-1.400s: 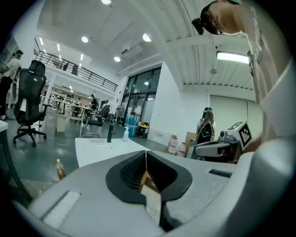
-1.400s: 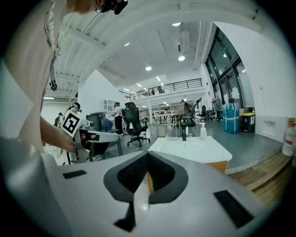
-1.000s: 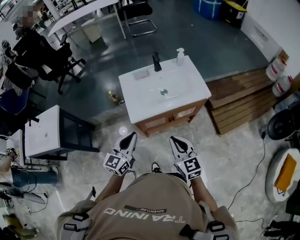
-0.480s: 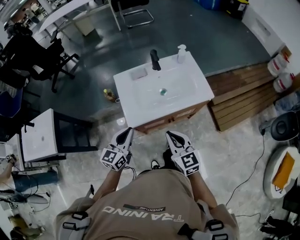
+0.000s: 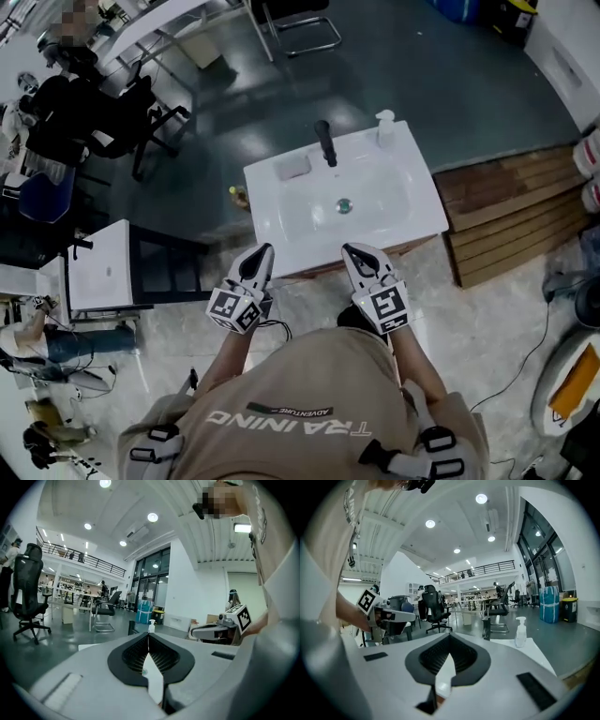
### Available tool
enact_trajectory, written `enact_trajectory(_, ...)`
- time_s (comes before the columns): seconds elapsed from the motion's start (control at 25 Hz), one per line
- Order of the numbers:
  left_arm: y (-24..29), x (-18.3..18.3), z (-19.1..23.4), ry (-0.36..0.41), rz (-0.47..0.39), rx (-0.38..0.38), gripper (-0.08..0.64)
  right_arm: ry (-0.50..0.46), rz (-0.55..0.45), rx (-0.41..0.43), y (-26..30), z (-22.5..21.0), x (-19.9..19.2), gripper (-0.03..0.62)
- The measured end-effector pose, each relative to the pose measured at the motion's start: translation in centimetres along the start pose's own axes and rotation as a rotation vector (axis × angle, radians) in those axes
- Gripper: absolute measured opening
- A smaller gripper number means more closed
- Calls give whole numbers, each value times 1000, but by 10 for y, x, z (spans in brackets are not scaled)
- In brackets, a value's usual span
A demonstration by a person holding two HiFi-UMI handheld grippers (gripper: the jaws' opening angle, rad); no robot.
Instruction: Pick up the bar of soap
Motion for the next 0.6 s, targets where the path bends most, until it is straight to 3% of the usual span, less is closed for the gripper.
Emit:
enact_trajectory(0.16, 16, 7, 9, -49, -9, 38, 2, 19, -38, 8, 18, -27, 20, -3)
enact_trajectory(0.36, 25, 14, 3, -43, 14, 90, 0, 3, -13, 89, 30, -40, 24, -3)
enact_trajectory(0.6, 26, 8, 12, -5, 66, 103, 1, 1, 18, 119, 52, -41, 11, -3)
Point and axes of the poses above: the fingertips, and each gripper's own axes: y forward along the fingers, z to its left, x out of its top, the point moved 3 cm from there along -y, backward along the fingers, and after that the axes turned 15 degrees about z, right-handed, at the moved point
